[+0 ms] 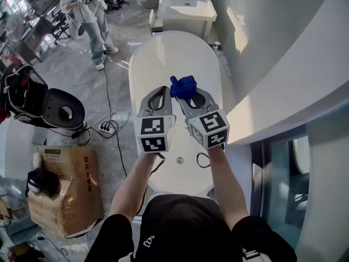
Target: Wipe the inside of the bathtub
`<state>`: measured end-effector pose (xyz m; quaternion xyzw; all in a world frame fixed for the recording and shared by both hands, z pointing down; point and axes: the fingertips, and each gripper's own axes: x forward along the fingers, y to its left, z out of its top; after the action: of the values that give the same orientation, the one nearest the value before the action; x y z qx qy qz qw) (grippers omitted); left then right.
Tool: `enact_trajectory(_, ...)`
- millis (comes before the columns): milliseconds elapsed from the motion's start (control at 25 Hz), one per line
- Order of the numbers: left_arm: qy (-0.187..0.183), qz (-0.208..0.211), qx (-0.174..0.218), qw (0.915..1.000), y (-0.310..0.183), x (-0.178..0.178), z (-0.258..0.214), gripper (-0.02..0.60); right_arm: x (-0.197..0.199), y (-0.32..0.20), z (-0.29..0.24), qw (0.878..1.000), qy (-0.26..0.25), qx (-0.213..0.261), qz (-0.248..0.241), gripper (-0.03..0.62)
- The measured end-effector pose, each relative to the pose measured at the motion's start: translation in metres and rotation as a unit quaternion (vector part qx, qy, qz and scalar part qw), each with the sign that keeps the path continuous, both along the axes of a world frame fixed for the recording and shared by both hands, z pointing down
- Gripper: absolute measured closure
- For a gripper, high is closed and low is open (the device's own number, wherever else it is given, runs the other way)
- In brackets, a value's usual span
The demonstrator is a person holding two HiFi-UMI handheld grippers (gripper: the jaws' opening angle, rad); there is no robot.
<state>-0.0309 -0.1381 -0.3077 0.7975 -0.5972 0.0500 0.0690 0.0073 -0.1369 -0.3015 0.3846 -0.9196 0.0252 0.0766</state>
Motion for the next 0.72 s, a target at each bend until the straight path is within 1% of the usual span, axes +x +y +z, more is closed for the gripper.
enact_trajectory(120, -0.008, -0.005, 0.031, 0.9995, -0.003, 0.005, -0.03, 0.578, 0.008, -0.006, -0.031, 0.999, -0.02, 0.029, 0.021, 0.516)
enact_trajectory(240, -0.011, -0.015, 0.052, 0.9985, -0.001, 0.008, -0.05, 0.578, 0.016, -0.008, -0.055, 0.997, -0.043, 0.051, 0.045, 0.516)
enact_trajectory(400, -0.024, -0.022, 0.074, 0.9967, 0.006, 0.014, -0.064, 0.578, 0.019, -0.005, -0.067, 0.995, -0.048, 0.064, 0.056, 0.516)
enact_trajectory(560, -0.024, -0.024, 0.073, 0.9968, 0.018, 0.019, -0.056, 0.578, 0.02, 0.005, -0.057, 0.996, -0.049, 0.055, 0.055, 0.517)
enact_trajectory(720, -0.028, -0.027, 0.069, 0.9969, 0.019, 0.021, -0.052, 0.578, 0.026, 0.006, -0.051, 0.995, -0.059, 0.047, 0.059, 0.517)
